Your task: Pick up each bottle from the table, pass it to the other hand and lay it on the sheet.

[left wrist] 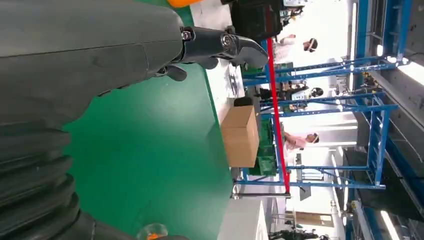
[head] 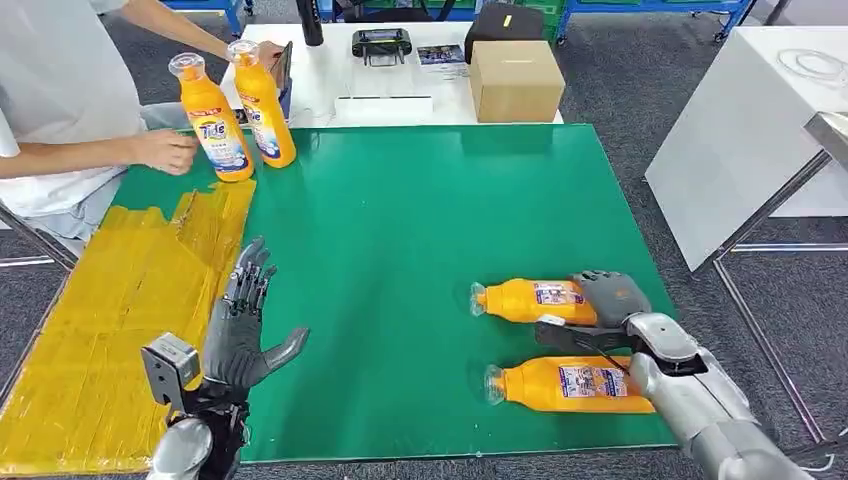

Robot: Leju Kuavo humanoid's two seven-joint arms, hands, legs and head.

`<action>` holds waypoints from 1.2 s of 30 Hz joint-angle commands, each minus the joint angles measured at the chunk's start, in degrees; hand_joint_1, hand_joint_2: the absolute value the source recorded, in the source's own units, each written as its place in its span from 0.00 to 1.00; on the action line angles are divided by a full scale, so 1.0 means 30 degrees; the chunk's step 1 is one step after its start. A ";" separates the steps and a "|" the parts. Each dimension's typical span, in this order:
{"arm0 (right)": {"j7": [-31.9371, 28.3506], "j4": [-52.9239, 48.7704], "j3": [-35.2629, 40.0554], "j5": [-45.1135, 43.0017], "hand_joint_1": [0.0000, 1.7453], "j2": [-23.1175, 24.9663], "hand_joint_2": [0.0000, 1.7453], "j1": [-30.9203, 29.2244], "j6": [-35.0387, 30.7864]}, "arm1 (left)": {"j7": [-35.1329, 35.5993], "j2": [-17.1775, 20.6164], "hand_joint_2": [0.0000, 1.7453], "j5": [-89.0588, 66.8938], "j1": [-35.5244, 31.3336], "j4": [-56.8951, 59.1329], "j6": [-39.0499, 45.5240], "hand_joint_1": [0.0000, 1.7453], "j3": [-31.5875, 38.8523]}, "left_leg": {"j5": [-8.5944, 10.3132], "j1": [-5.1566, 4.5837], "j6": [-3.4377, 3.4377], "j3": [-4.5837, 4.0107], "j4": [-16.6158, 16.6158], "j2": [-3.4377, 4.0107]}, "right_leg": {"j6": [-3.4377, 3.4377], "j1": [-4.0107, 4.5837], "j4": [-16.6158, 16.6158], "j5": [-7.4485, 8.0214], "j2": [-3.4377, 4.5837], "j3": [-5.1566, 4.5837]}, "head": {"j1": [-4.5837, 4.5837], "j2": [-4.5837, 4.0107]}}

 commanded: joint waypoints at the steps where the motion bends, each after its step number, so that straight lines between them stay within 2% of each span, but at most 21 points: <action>1: -0.1504 -0.8078 -0.4297 -0.4251 1.00 0.5034 1.00 0.3796 -0.4299 | 0.0264 0.0153 1.00 -0.0120 0.0524 -0.0057 0.0016 0.00 -0.0605 | -0.0048 0.0022 -0.0031 0.0046 -0.0022 0.0080 | -0.0036 0.0024 -0.0019 -0.0020 0.0089 0.0027 | 0.0007 0.0000; 3: -0.2112 -1.0478 -0.4741 -0.5908 1.00 0.6100 1.00 0.4690 -0.5488 | 0.0310 0.0222 1.00 -0.0212 0.0558 -0.0015 0.0185 0.00 -0.0926 | -0.0076 0.0030 -0.0045 0.0053 -0.0017 0.0130 | -0.0046 0.0037 0.0001 -0.0036 0.0142 0.0020 | -0.0001 0.0000; 5: -0.2841 -1.2000 -0.4903 -0.7827 1.00 0.6624 1.00 0.5258 -0.5639 | 0.0282 0.0279 1.00 -0.0275 0.0448 0.0215 0.0353 0.00 -0.1244 | -0.0048 0.0027 -0.0037 0.0010 -0.0010 0.0060 | -0.0035 0.0040 0.0012 -0.0033 0.0069 -0.0014 | -0.0015 0.0000; 6: -0.2915 -1.2141 -0.4916 -0.8039 1.00 0.6651 1.00 0.5333 -0.5628 | 0.0265 0.0292 1.00 -0.0276 0.0424 0.0263 0.0401 0.00 -0.1296 | -0.0117 0.0043 -0.0062 0.0092 -0.0008 0.0089 | -0.0067 0.0056 0.0017 -0.0091 0.0105 0.0053 | -0.0008 0.0000; 7: -0.3337 -1.2529 -0.4973 -0.9260 1.00 0.6912 1.00 0.5517 -0.5385 | 0.0223 0.0309 1.00 -0.0281 0.0345 0.0385 0.0530 0.00 -0.1426 | -0.0042 0.0020 -0.0031 0.0005 -0.0007 -0.0019 | -0.0036 0.0030 0.0021 -0.0065 -0.0011 -0.0005 | -0.0015 0.0000; 10: -0.3686 -1.2408 -0.4853 -1.0780 1.00 0.7238 1.00 0.5671 -0.4670 | 0.0199 0.0353 1.00 -0.0176 0.0177 0.0560 0.0692 0.00 -0.1523 | -0.0034 0.0037 -0.0019 -0.0019 -0.0012 -0.0053 | -0.0037 0.0030 0.0007 -0.0067 -0.0026 -0.0013 | -0.0001 0.0000; 11: -0.3737 -1.2213 -0.4792 -1.0810 1.00 0.7296 1.00 0.5594 -0.4674 | 0.0199 0.0364 1.00 -0.0159 0.0143 0.0604 0.0704 0.00 -0.1528 | -0.0027 0.0035 -0.0017 -0.0023 -0.0020 -0.0036 | -0.0034 0.0028 0.0003 -0.0058 -0.0016 -0.0017 | -0.0008 0.0000; 13: -0.4044 -1.1650 -0.4587 -1.2833 1.00 0.7597 1.00 0.5571 -0.3107 | 0.0198 0.0426 1.00 -0.0044 -0.0042 0.0734 0.0725 0.00 -0.1637 | -0.0030 0.0039 -0.0017 -0.0021 -0.0017 -0.0035 | -0.0037 0.0031 -0.0004 -0.0055 -0.0011 -0.0012 | 0.0007 0.0000; 17: -0.4221 -1.0919 -0.4240 -1.2930 0.99 0.7845 1.00 0.5423 -0.3017 | 0.0203 0.0432 1.00 0.0018 -0.0190 0.0827 0.0729 0.00 -0.1698 | -0.0014 0.0014 -0.0018 -0.0028 -0.0026 -0.0032 | -0.0033 0.0008 -0.0009 -0.0039 -0.0022 -0.0027 | 0.0007 0.0000; 18: -0.4167 -1.0558 -0.4163 -1.4125 1.00 0.8057 1.00 0.5386 -0.1941 | 0.0207 0.0478 1.00 0.0034 -0.0314 0.0890 0.0707 0.00 -0.1825 | -0.0029 0.0023 -0.0025 -0.0005 -0.0027 -0.0026 | -0.0045 0.0018 -0.0014 -0.0049 -0.0014 -0.0005 | 0.0007 0.0000; 20: -0.4099 -0.9067 -0.3394 -1.4495 1.00 0.8591 1.00 0.4971 -0.1091 | 0.0243 0.0464 1.00 0.0113 -0.0658 0.1042 0.0631 0.00 -0.2080 | -0.0004 0.0011 -0.0003 -0.0018 -0.0026 -0.0031 | -0.0034 0.0007 -0.0008 -0.0036 -0.0024 -0.0018 | -0.0001 0.0000; 26: -0.4340 -0.8655 -0.3228 -1.4427 1.00 0.8730 1.00 0.4843 -0.1323 | 0.0284 0.0467 1.00 0.0161 -0.0718 0.1054 0.0634 0.00 -0.2139 | -0.0005 0.0017 -0.0005 -0.0005 -0.0033 -0.0018 | -0.0032 0.0017 -0.0014 -0.0034 -0.0013 -0.0006 | -0.0001 0.0000; 28: -0.4113 -0.8421 -0.3021 -1.4785 1.00 0.8779 1.00 0.4763 -0.0714 | 0.0299 0.0500 1.00 0.0221 -0.0791 0.1054 0.0581 0.00 -0.2231 | -0.0038 0.0031 -0.0011 0.0045 -0.0036 -0.0002 | -0.0044 0.0031 -0.0033 -0.0053 0.0009 0.0045 | 0.0006 0.0000; 30: -0.3949 -0.6348 -0.2025 -1.4872 1.00 0.9524 1.00 0.4063 -0.0025 | 0.0357 0.0518 1.00 0.0366 -0.1303 0.1180 0.0437 0.00 -0.2621 | -0.0020 0.0027 -0.0002 0.0018 -0.0035 0.0005 | -0.0034 0.0026 -0.0029 -0.0036 0.0012 0.0017 | -0.0001 0.0000; 36: -0.4424 -0.1918 0.0237 -1.4998 1.00 1.0951 1.00 0.2527 -0.0147 | 0.0697 0.0579 1.00 0.0825 -0.2357 0.1683 0.0252 0.00 -0.3584 | 0.0007 0.0023 -0.0008 -0.0027 -0.0033 0.0014 | -0.0037 0.0022 -0.0009 -0.0016 0.0021 -0.0037 | 0.0007 0.0000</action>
